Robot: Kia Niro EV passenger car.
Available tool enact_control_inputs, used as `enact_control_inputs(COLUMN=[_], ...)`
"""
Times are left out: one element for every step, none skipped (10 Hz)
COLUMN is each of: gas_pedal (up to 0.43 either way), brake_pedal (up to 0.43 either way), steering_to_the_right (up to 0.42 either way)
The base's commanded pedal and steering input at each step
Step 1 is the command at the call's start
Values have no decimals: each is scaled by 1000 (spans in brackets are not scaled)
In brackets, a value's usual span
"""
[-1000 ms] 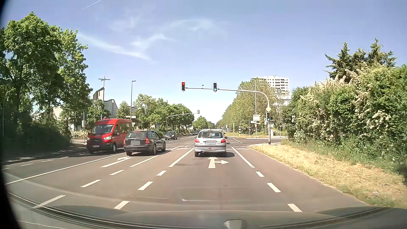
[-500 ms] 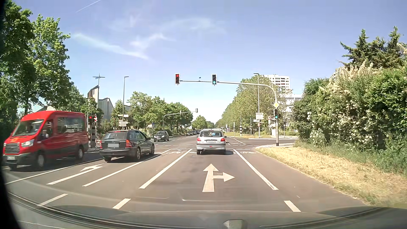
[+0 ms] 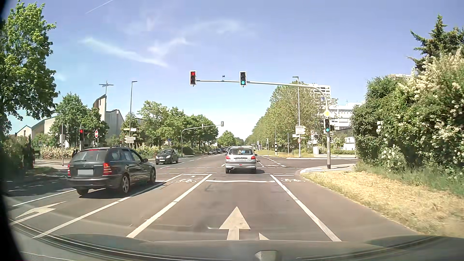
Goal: Follow the waypoints while adhering to traffic rules and regulations
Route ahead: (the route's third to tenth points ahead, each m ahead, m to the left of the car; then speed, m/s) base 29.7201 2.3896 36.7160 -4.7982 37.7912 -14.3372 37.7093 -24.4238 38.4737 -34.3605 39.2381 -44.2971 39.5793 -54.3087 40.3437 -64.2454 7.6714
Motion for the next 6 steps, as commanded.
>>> enact_control_inputs(gas_pedal=[0, 0, 0, 0, 0, 0], brake_pedal=[30, 30, 30, 30, 30, 30], steering_to_the_right=[-1, -1, -1, -1, -1, -1])
